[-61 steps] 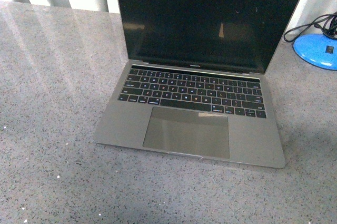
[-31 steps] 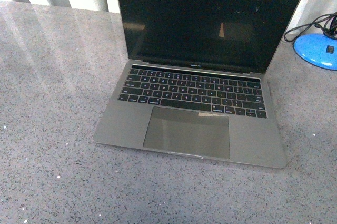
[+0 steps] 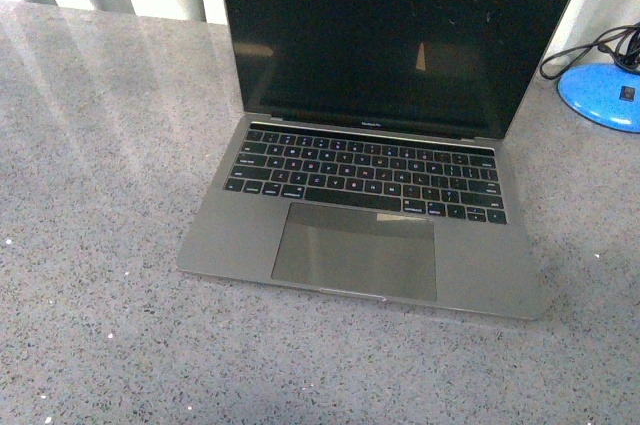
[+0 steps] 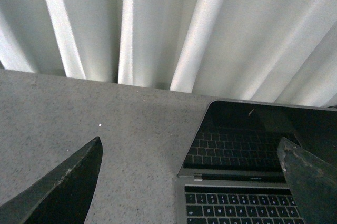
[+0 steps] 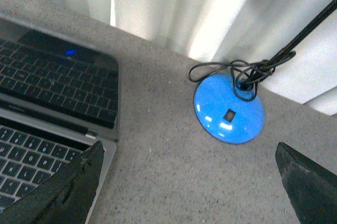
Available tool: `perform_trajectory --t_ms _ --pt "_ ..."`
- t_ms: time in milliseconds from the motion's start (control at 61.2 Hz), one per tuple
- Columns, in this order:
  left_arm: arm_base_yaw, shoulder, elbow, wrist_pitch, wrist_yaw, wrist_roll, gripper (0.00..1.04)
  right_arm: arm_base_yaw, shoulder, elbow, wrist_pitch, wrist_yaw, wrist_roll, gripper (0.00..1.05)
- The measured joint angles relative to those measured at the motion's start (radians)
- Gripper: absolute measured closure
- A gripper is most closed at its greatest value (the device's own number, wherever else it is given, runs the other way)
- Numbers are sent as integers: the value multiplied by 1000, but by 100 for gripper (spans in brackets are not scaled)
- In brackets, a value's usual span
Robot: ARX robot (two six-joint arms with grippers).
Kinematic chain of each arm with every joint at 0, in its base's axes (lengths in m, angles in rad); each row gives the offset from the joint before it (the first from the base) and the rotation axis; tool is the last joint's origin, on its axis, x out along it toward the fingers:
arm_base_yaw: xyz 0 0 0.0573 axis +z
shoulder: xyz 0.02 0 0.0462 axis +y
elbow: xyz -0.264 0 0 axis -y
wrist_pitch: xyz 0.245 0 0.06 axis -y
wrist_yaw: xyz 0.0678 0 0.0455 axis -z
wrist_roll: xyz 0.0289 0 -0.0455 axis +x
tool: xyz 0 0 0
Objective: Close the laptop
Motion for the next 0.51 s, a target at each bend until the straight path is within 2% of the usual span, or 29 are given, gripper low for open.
perform_trajectory --t_ms 294,473,506 --pt "-45 189 174 -2 -20 -13 7 13 142 175 -13 -4 0 10" --pt "-47 267 266 -4 -7 -23 7 36 212 263 -29 -19 2 38" --pt "-47 280 281 -7 2 -26 10 43 225 284 -34 -26 3 45"
